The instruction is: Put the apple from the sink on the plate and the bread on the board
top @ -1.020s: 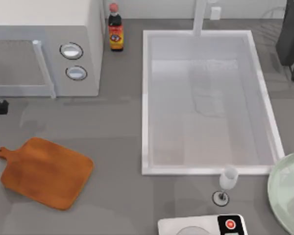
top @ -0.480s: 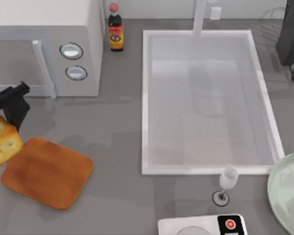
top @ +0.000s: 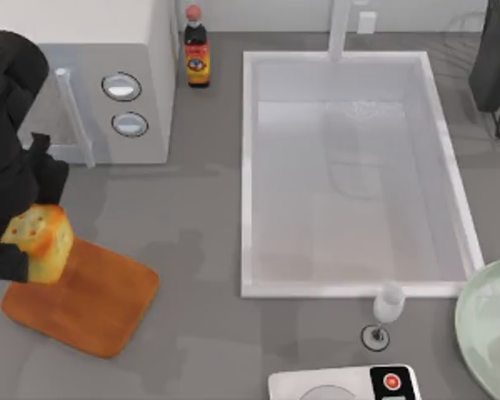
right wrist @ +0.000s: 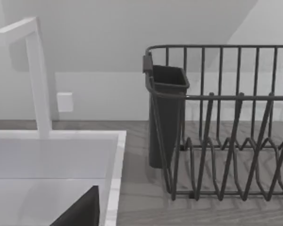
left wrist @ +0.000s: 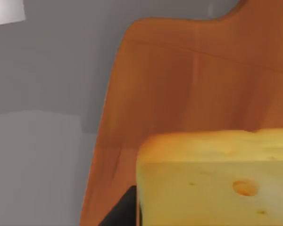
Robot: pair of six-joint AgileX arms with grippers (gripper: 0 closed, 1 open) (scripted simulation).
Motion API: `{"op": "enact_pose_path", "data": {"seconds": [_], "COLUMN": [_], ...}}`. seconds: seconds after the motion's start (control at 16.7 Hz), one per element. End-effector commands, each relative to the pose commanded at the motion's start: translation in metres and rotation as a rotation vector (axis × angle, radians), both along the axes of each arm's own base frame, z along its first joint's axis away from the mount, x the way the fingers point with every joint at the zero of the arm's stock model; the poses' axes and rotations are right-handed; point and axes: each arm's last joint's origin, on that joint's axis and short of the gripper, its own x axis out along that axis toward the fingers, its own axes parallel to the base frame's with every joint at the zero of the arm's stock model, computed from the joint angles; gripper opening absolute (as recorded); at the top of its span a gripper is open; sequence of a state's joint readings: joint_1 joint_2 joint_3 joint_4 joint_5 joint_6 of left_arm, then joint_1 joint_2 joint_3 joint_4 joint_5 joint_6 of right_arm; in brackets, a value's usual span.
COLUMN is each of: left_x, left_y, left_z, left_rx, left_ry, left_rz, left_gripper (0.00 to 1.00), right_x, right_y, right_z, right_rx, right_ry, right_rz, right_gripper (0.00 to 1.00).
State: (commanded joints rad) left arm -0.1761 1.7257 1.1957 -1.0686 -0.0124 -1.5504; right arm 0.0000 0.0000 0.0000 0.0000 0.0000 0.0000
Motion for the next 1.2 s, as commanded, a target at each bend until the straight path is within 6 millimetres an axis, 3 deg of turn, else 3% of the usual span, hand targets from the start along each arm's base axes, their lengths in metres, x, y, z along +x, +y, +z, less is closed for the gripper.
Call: {"op": "enact_pose_path", "data": {"seconds": [0.24, 0.6, 1.2], "left_x": [-0.005, -0.004, -0.004], "left_y": [-0.008, -0.007, -0.009], "left_z": [0.001, 0.000, -0.035], "left_rx": [-0.001, -0.001, -0.002], "left_ry": [-0.026, -0.025, -0.030], "left_rz": [0.113, 0.123, 0.121], "left_gripper": [0.00, 0.00, 0.00], "right_x": [0.000, 0.000, 0.000], "right_y": [0.000, 0.000, 0.000], "right_z": [0.000, 0.000, 0.000], "right_rx": [0.000, 0.000, 0.000], "right_ry": [0.000, 0.000, 0.000], "right_rz": [0.000, 0.000, 0.000], "right_gripper": [1.00, 1.00, 1.00]}}
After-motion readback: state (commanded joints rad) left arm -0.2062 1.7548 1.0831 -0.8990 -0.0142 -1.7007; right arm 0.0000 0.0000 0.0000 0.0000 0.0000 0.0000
